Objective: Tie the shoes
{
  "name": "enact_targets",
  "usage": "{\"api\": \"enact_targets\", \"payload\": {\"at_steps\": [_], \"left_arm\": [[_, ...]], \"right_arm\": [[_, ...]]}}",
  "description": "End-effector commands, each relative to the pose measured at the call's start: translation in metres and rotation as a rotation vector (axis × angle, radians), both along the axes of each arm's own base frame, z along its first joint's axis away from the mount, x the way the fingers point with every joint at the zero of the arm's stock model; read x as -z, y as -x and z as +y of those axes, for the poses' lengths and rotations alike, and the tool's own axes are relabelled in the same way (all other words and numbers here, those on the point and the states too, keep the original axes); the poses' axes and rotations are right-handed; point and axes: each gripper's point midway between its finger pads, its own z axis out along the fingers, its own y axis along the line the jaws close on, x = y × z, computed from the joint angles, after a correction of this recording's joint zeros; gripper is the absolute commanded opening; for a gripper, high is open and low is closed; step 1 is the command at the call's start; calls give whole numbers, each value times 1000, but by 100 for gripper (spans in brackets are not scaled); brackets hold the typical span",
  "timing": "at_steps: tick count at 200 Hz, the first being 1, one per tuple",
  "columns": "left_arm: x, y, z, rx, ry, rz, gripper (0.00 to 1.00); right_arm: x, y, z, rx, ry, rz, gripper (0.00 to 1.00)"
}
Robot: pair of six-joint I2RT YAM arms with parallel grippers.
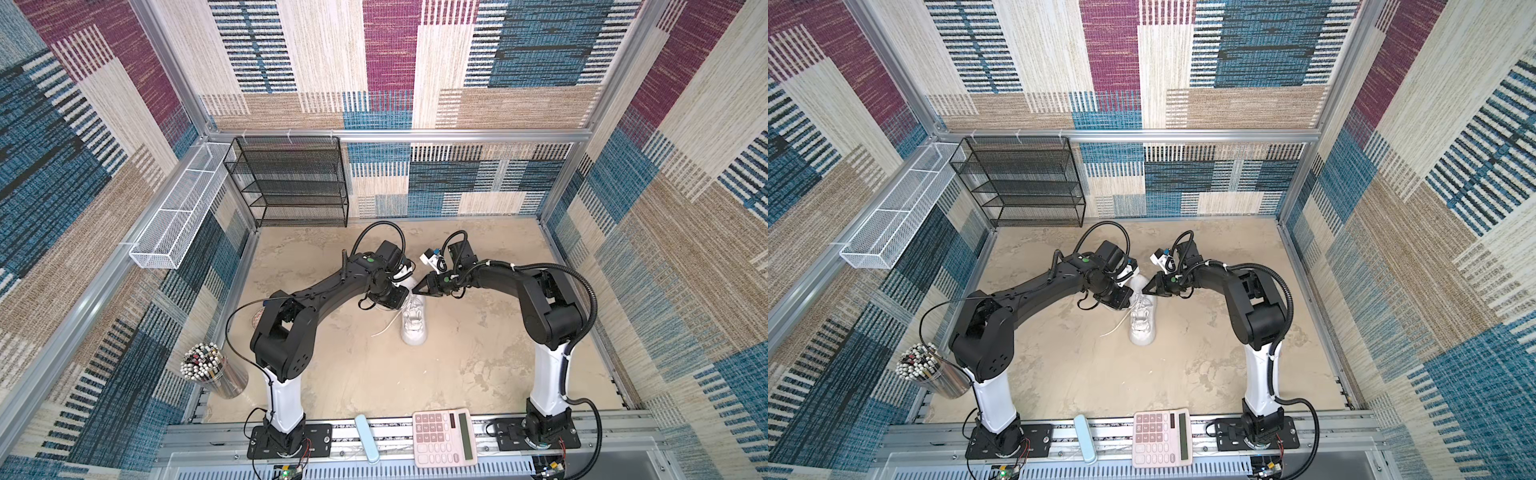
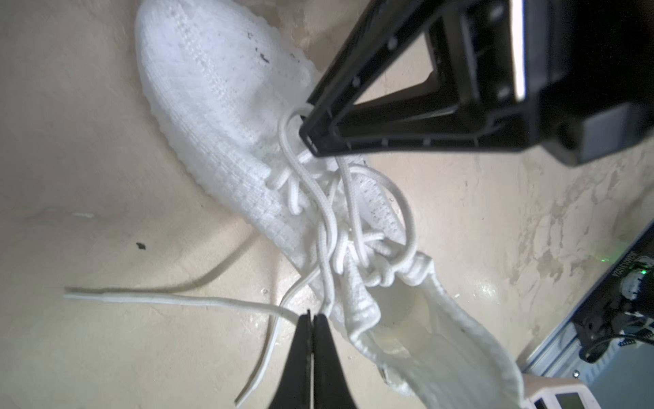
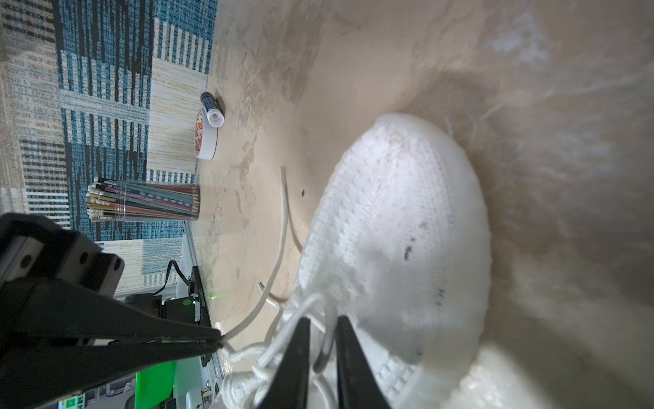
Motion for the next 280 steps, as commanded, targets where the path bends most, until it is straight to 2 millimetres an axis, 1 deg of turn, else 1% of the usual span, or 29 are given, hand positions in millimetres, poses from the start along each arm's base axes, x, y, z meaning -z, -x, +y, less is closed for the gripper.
{"api": "enact_targets", "payload": {"at_steps": [1,34,60,72,101,112,123,133,135,136,137,147,149,154,178,220,249,280], "left_arm": [[-7,-4,-9,25,23,-13,0],[-9,-7,-12,26,27,-17,0],[-9,-6,-14,29,32,-12,0],[-8,-6,-14,30,32,-12,0],[-11,-5,-15,36,36,-16,0],[-12,-6,-16,39,38,-20,0],[-12,-6,-17,44,39,-20,0],[-12,-6,-18,47,38,-20,0],[-12,-6,-18,47,38,-19,0],[-12,-5,-18,48,37,-19,0],[-12,-6,-18,48,38,-19,0],[-11,-5,-19,50,32,-18,0],[-11,-6,-19,50,32,-19,0],[-11,-5,-18,50,30,-17,0],[-11,-6,-19,55,26,-17,0],[-10,-5,-19,59,27,-11,0],[-10,-4,-19,58,24,-9,0],[-9,-3,-19,60,23,-10,0]], "right_arm": [[-12,4,0,-3,-24,-12,28],[-20,12,-5,22,-50,0,40],[-24,10,-14,50,-37,-10,47],[-25,9,-17,60,-38,-7,53],[-20,5,-27,96,-13,5,55],[-22,7,-31,107,-13,6,53],[-21,14,-33,118,-17,19,49],[-18,23,-36,130,-26,38,39],[-16,26,-37,130,-25,47,39],[-18,26,-37,131,-29,41,36],[-17,27,-37,132,-29,45,36],[-13,36,-39,139,-33,62,23],[-13,37,-39,140,-35,62,23],[-12,40,-40,144,-40,65,17],[-10,55,-38,137,-96,100,6],[-7,63,-35,133,-143,126,4],[-1,69,-35,133,-153,146,5],[-2,69,-28,116,-180,144,5]]}}
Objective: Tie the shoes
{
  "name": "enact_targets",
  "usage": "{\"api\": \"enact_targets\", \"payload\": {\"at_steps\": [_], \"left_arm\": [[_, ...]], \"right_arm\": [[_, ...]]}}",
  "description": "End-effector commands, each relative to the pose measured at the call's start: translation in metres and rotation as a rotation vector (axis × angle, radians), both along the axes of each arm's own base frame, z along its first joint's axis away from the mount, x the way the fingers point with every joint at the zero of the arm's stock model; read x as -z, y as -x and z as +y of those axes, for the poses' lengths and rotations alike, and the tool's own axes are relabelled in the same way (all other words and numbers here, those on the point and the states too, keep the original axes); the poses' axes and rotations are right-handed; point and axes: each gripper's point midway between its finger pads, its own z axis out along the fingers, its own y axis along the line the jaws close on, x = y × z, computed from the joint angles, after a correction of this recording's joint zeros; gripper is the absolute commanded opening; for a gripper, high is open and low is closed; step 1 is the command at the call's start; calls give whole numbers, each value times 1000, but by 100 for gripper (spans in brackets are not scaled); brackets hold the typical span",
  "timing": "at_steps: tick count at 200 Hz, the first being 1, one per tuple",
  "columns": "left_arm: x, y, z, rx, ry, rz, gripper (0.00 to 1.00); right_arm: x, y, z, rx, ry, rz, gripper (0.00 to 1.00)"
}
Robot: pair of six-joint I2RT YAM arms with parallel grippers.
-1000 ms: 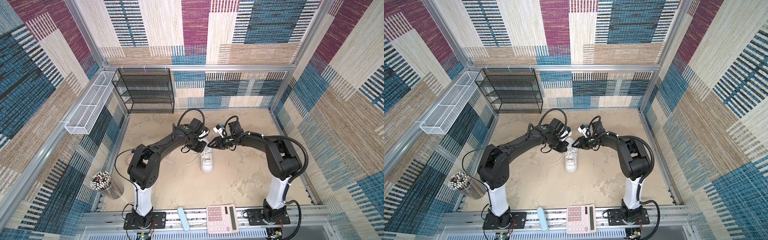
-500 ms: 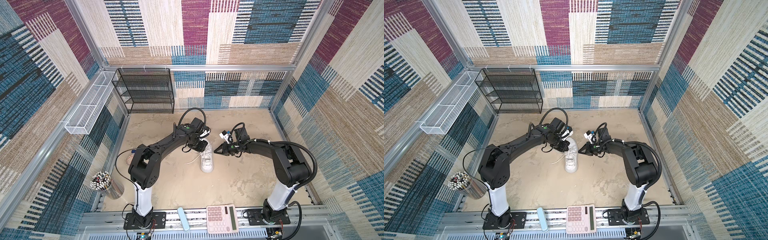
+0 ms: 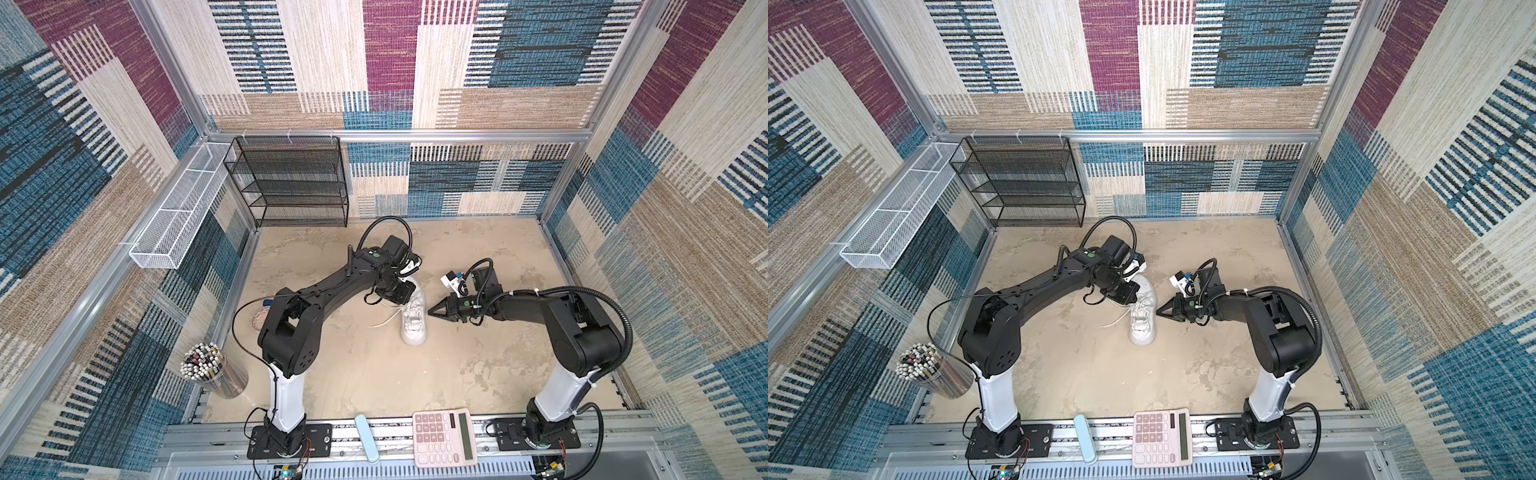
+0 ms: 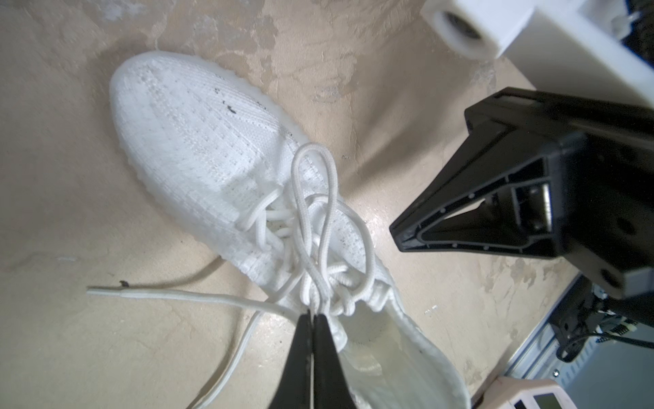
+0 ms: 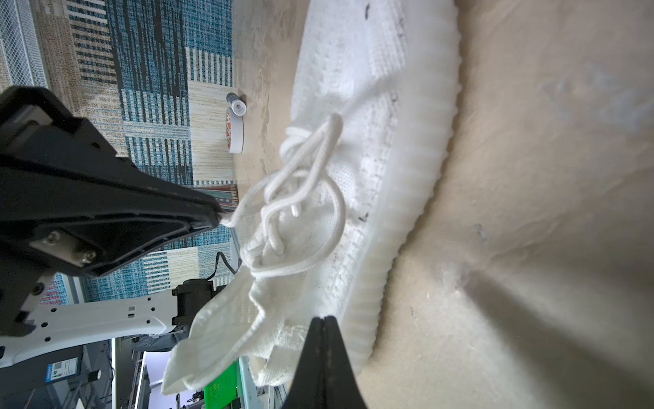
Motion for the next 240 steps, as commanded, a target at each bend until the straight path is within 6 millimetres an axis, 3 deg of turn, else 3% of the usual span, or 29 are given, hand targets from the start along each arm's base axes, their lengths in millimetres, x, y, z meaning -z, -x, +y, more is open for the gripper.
{"api": "enact_targets", "payload": {"at_steps": [1,51,107,157,240], "left_arm": [[0,2,1,26,-6,-4,0],[0,2,0,20,-2,3,0],[1,3,-2,22,4,12,0],[5,5,-4,24,4,25,0],[5,7,-11,26,35,33,0]], "right_arm": [[-10,-6,9,-12,-52,-34,5],[-9,-15,20,-26,-63,-38,5],[-3,-13,24,-19,-73,-21,6],[-31,-22,30,-13,-160,-98,7],[-31,-24,33,-16,-200,-89,12]]}}
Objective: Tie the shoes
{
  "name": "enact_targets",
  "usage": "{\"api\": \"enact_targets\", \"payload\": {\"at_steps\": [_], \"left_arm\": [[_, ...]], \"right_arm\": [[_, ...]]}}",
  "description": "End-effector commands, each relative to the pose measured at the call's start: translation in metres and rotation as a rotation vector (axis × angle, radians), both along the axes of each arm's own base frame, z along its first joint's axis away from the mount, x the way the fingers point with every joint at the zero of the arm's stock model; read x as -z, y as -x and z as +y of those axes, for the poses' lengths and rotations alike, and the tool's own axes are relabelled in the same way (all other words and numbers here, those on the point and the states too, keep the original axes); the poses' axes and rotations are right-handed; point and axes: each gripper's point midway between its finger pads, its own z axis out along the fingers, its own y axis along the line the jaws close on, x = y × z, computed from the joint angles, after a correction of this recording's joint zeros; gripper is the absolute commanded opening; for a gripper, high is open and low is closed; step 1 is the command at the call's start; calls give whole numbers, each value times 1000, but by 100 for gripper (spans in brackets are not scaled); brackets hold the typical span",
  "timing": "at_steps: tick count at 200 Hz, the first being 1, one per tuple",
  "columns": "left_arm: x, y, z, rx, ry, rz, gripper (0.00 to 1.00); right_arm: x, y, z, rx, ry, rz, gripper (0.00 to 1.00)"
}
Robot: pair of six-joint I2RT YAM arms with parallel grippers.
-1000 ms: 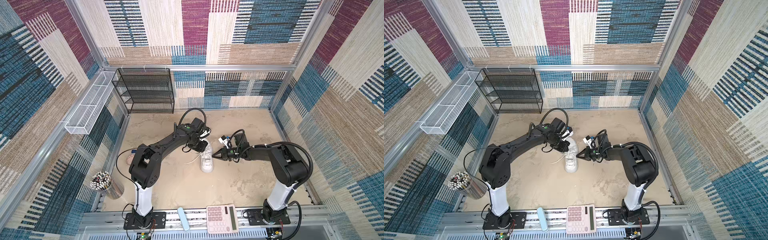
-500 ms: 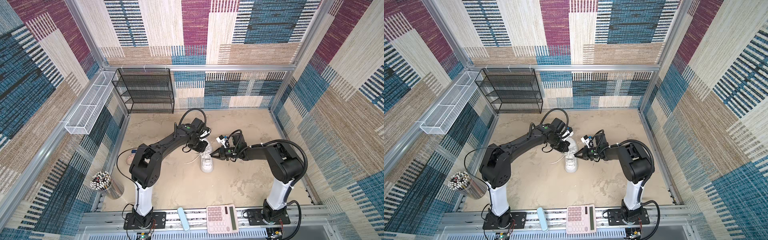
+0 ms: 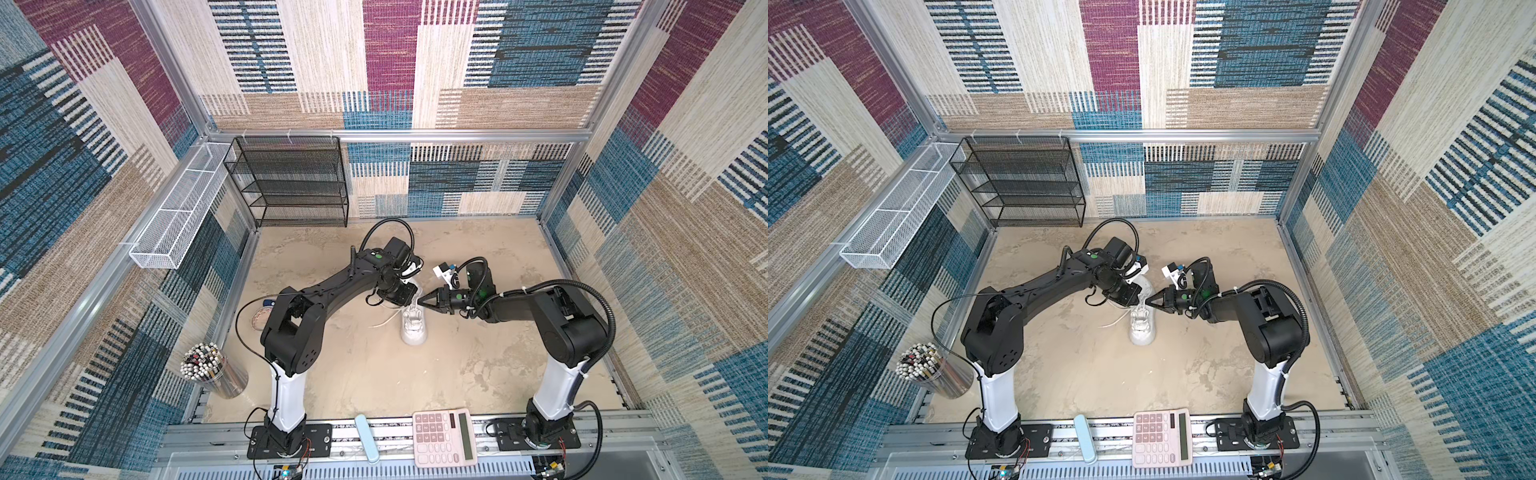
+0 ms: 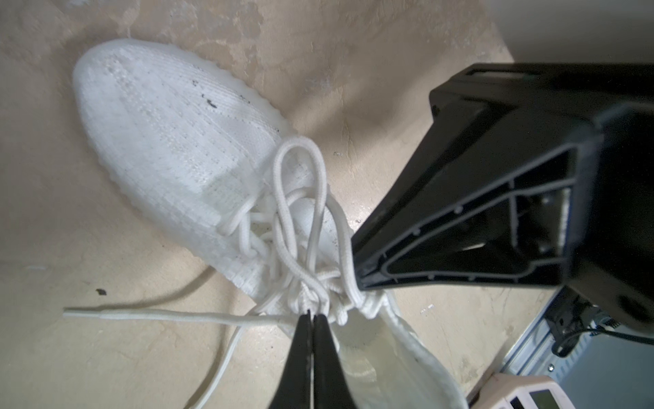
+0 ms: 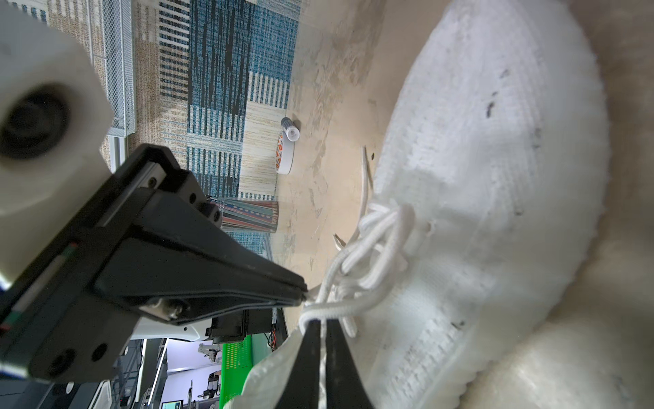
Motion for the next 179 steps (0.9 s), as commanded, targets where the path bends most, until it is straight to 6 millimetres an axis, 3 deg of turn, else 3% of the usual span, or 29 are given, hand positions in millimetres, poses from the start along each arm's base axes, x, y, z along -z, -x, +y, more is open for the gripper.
{"api": "enact_targets", "payload": {"at_steps": [1,64,179], "left_arm": [[-1,2,-5,7,24,6,0],[3,4,-6,-6,42,13,0],[2,0,-13,-49,118,0,0]], "right_arm": [[-6,-1,3,-11,-36,-8,12],[-2,0,4,-20,-41,8,18],[4,-1,3,-3,-45,44,18]]}}
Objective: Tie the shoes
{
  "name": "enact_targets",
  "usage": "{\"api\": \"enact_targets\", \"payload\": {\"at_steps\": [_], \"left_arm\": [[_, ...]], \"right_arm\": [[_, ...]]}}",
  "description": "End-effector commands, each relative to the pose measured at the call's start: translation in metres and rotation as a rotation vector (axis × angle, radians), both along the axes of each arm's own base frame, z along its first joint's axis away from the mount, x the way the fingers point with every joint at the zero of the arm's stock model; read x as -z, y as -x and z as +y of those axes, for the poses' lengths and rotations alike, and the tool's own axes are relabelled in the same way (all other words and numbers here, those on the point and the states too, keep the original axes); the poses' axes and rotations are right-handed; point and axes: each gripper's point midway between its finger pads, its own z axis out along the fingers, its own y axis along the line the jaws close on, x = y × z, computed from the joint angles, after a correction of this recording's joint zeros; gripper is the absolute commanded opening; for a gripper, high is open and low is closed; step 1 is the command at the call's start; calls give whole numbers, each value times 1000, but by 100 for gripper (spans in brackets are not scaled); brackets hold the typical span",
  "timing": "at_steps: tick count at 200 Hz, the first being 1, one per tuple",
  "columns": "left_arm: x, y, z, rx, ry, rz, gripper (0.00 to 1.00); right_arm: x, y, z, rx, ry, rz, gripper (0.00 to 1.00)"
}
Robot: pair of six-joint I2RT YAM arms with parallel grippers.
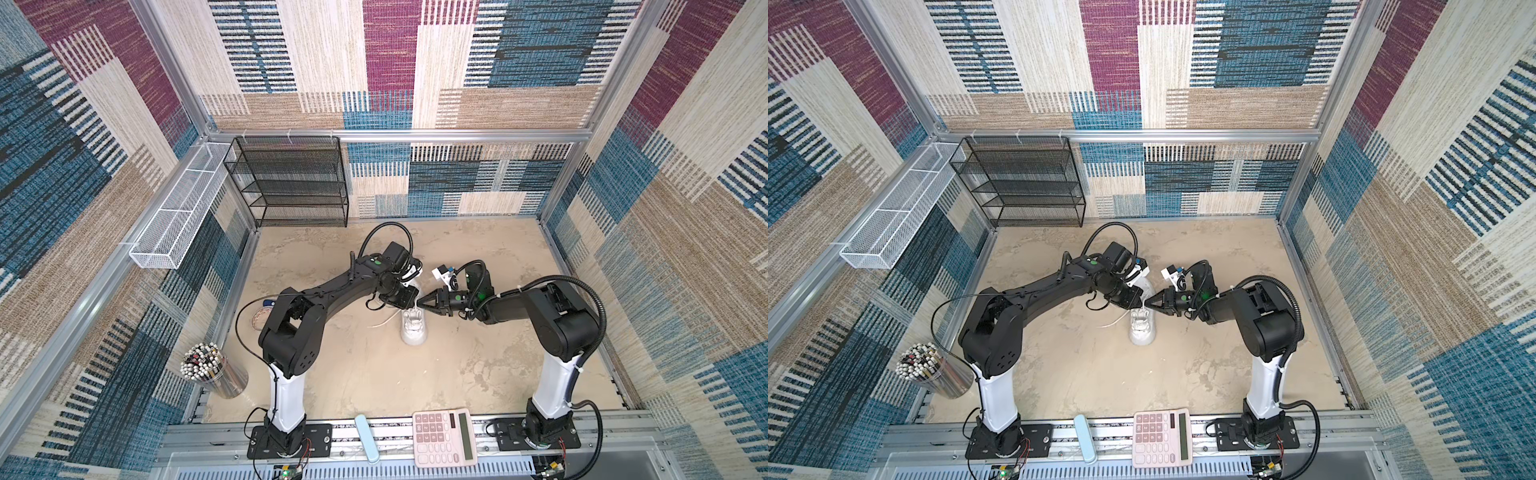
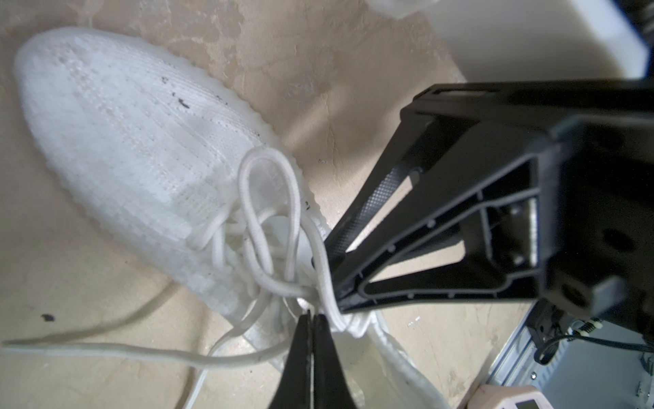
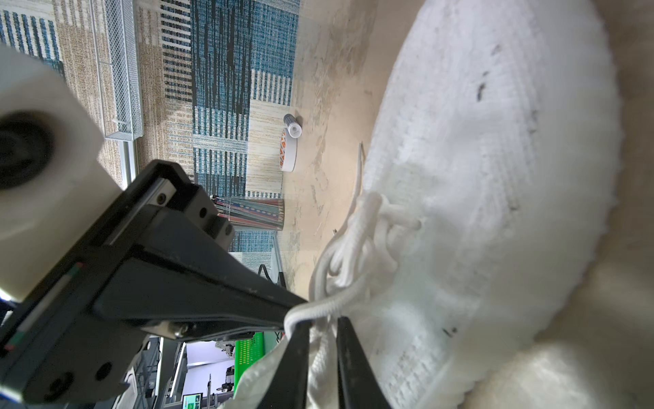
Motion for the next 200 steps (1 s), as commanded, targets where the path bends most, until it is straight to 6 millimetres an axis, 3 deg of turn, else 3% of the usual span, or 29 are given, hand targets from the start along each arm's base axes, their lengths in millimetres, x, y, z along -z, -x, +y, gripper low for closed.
{"api": "enact_targets", "payload": {"at_steps": [1,200], "left_arm": [[-8,-4,-5,-23,47,-13,0],[-14,-6,-10,-66,150,-16,0]], "right_arm": [[-5,-3,1,4,-19,-11,18],[-18,2,4,-7,-107,3,15]]}}
